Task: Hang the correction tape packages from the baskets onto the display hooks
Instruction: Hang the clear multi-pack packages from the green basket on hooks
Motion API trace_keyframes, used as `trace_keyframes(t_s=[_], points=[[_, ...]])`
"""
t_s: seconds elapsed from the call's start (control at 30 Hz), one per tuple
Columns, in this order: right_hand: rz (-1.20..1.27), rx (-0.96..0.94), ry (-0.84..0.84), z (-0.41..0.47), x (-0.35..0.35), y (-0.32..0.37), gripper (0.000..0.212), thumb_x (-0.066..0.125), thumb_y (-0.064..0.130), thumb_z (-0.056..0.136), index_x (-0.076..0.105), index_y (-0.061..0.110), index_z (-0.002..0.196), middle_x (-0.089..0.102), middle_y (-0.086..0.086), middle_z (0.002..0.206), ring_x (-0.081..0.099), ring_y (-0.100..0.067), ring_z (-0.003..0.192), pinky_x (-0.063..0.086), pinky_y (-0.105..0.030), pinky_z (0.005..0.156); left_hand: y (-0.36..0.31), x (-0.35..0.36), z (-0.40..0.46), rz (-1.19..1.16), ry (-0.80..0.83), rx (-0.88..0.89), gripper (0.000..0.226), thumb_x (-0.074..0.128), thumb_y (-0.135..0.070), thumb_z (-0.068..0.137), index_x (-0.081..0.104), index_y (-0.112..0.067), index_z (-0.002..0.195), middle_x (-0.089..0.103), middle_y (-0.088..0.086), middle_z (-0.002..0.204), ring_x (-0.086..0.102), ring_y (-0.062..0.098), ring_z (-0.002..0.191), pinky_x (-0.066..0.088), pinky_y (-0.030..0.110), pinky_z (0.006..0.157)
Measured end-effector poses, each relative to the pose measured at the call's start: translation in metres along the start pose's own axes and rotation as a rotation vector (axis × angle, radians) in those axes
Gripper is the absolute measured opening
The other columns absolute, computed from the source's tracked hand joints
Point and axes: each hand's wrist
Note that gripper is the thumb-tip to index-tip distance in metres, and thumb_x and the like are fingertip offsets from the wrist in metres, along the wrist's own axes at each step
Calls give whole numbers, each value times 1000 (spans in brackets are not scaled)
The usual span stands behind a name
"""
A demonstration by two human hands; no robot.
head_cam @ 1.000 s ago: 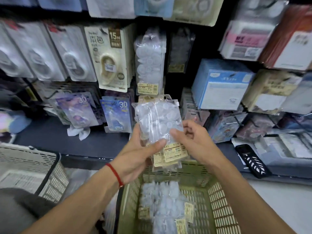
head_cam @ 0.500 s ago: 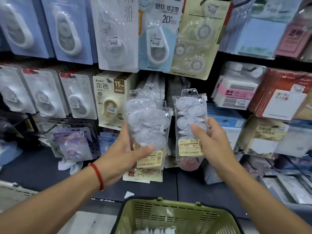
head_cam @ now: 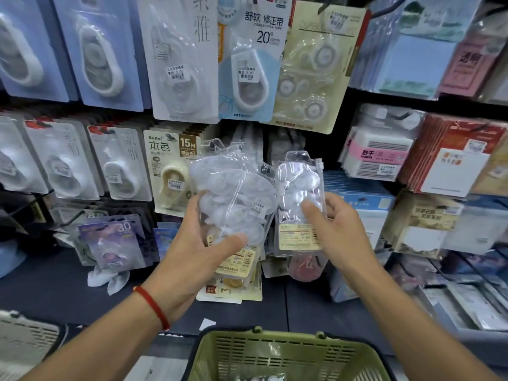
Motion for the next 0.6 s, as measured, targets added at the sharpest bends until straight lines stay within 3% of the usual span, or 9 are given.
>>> trace_keyframes(t_s=[0.07, 0.13, 0.2, 0.3, 0.37, 0.43, 0.53, 0.6], points=[[-216, -31, -26, -4, -1, -2, 48, 61, 39, 103, 51, 26, 148, 64, 17, 118, 64, -2, 102, 52, -27, 93, -1, 3, -1, -21, -10, 3, 69, 80, -3, 88, 51, -46, 134, 75, -13, 124, 70, 0, 113, 55, 10, 83], [-395, -108, -67, -12, -1, -2, 54, 59, 38, 104, 42, 26, 154, 47, 17, 131, 50, 0, 117, 38, -22, 99, 0, 7, -2, -57, -25, 5, 67, 83, -5, 87, 56, -53, 125, 74, -13, 126, 70, 1, 115, 58, 14, 84], [-413, -166, -67, -20, 2, 0, 39, 58, 39, 104, 53, 30, 141, 49, 19, 132, 47, 5, 120, 35, -18, 100, 1, 10, -4, -115, -23, -13, 69, 88, -13, 81, 56, -52, 127, 74, -9, 130, 69, 11, 122, 59, 31, 94], [-185, -127, 64, -30, 11, 7, 15, 62, 44, 102, 70, 32, 109, 71, 19, 107, 63, 7, 96, 44, -7, 78, 3, 18, -7, -225, -7, -46, 76, 85, -14, 75, 52, -44, 136, 74, 1, 130, 70, 26, 123, 57, 49, 99], [-66, -107, 152, -35, 17, 7, 26, 63, 54, 98, 71, 29, 97, 75, 17, 92, 66, 1, 82, 48, -12, 71, 3, 24, -9, -250, -15, -41, 79, 87, -10, 73, 52, -40, 137, 74, 3, 131, 70, 27, 123, 59, 48, 99], [20, -60, 180, -36, 21, 7, 27, 65, 57, 92, 71, 31, 99, 78, 13, 95, 72, -7, 87, 57, -27, 78, 2, 30, -9, -259, -33, -30, 82, 89, -7, 70, 50, -34, 138, 74, 4, 131, 71, 27, 122, 61, 45, 97], [148, -25, 145, -34, 22, 6, 19, 68, 48, 89, 74, 34, 99, 81, 6, 99, 77, -16, 93, 63, -44, 85, 1, 37, -6, -287, -73, -56, 86, 96, -8, 69, 51, -34, 137, 74, 6, 130, 73, 31, 118, 61, 56, 93], [188, -17, 77, -33, 22, 8, 27, 67, 51, 86, 70, 27, 99, 79, -4, 96, 77, -27, 92, 63, -53, 81, 0, 40, -5, -303, -109, -79, 65, 88, -18, 77, 54, -38, 130, 77, 3, 124, 77, 30, 107, 62, 63, 84]])
Point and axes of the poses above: each hand's wrist, its own z-axis towards the middle knuckle, its own x-axis out of the palm, y = z × x
